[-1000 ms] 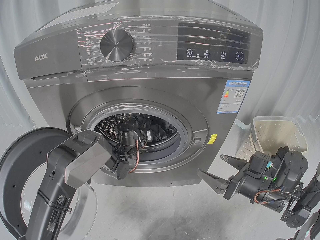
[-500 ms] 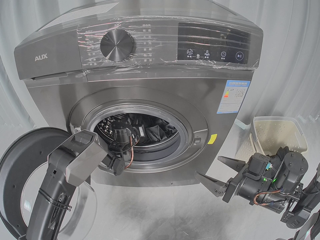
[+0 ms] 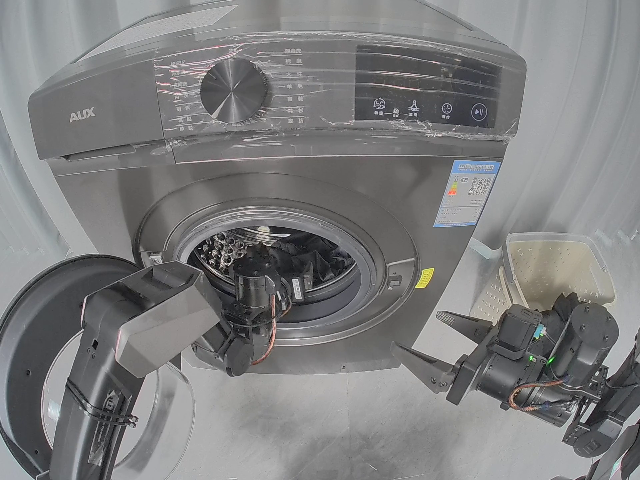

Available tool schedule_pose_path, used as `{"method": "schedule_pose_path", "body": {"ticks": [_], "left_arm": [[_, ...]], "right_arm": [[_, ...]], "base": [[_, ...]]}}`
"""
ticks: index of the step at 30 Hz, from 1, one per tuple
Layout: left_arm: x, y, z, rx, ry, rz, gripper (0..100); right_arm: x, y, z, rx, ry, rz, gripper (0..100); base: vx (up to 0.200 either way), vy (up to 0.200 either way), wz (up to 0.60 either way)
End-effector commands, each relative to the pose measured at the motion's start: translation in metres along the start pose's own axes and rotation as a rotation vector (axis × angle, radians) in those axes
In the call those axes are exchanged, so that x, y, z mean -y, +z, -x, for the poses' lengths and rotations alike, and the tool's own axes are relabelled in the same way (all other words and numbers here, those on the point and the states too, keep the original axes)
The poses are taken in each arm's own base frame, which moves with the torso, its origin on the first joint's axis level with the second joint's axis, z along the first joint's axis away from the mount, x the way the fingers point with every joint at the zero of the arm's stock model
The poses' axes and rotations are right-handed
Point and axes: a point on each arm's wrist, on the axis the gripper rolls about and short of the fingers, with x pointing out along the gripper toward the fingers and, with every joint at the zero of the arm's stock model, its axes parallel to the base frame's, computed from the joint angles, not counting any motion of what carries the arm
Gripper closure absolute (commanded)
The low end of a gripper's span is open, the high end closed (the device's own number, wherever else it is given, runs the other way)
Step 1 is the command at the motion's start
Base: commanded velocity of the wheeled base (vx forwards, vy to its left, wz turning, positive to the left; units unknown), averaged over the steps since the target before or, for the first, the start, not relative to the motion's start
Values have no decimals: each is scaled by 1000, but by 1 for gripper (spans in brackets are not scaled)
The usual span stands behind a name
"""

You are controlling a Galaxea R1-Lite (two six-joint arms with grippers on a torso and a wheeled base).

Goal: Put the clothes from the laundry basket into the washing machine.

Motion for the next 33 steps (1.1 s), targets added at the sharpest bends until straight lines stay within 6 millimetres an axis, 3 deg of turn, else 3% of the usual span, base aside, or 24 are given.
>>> {"method": "schedule_pose_path", "body": {"ticks": [1, 2, 3, 9, 11, 12, 14, 23, 27, 29, 33], "left_arm": [[28, 27, 51, -4, -83, -5, 0], [28, 27, 51, -4, -83, -5, 0], [36, 25, 71, -11, -119, -9, 0], [47, 17, 125, -55, -199, -33, 0], [48, 18, 133, -55, -210, -33, 0], [48, 23, 151, -52, -235, -32, 0], [46, 31, 169, -42, -253, -28, 0], [25, 96, 235, 108, -306, 66, 0], [18, 106, 252, 132, -317, 83, 0], [13, 107, 267, 125, -331, 89, 0], [10, 113, 276, 148, -327, 96, 0]], "right_arm": [[-1, 2, 3, 7, 5, 1, 0], [-1, 2, 3, 7, 5, 1, 0], [-1, 1, 3, 5, 5, 1, 0], [-2, 1, 4, 2, 7, 2, 0], [-2, 1, 5, 5, 8, 2, 0], [-2, 3, 7, 11, 9, 6, 0], [-3, 5, 10, 18, 11, 7, 0], [1, 13, 35, 62, -40, 6, 0], [10, 18, 56, 92, -96, 3, 0], [19, 30, 69, 167, -158, 5, 0], [26, 39, 79, 231, -207, 19, 0]], "base": [[0, 0, 0], [0, 0, 0], [0, 0, 0], [0, 0, 0], [0, 0, 0], [0, 0, 0], [0, 0, 0], [0, 0, 0], [0, 0, 0], [0, 0, 0], [0, 0, 0]]}}
